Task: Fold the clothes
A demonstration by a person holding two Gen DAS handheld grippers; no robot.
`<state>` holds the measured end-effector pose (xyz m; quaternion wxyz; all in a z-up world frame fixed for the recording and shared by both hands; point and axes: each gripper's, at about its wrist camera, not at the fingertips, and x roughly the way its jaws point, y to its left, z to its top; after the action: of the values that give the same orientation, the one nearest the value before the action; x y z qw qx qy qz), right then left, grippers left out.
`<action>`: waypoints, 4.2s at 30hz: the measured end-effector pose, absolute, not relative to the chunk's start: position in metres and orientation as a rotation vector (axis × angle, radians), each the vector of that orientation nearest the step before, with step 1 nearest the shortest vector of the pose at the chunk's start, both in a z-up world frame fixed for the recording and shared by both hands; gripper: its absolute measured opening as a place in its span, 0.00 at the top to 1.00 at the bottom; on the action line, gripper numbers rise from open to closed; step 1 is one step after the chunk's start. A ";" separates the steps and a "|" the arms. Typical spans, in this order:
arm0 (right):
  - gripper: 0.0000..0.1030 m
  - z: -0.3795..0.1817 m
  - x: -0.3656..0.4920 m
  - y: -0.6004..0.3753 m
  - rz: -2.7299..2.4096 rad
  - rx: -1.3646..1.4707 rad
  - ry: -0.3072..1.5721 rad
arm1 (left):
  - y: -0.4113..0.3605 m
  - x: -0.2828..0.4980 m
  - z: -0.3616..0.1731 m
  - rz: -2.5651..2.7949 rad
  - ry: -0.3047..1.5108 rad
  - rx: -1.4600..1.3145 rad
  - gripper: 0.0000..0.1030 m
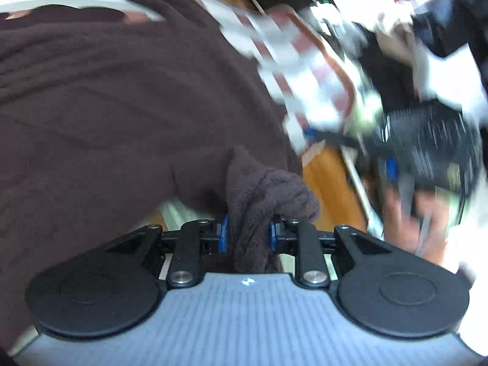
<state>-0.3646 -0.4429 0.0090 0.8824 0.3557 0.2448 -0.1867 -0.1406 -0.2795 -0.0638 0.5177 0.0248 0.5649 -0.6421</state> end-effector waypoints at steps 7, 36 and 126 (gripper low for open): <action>0.45 -0.037 -0.326 -0.435 -0.432 0.763 0.604 | -0.272 -0.104 -0.085 -1.343 1.250 0.164 0.69; 0.35 -0.049 -0.306 -0.487 -1.038 0.463 0.757 | -0.284 -0.071 -0.066 -1.051 0.792 0.384 0.67; 0.36 -0.100 -0.237 -0.418 -0.355 0.839 0.909 | -0.058 -0.043 -0.060 -1.002 1.113 0.379 0.82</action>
<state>-0.2367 -0.4175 -0.1004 0.8001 0.3911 0.4236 -0.1655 -0.0435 -0.0578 -0.0598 0.7161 0.1714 0.5028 -0.4528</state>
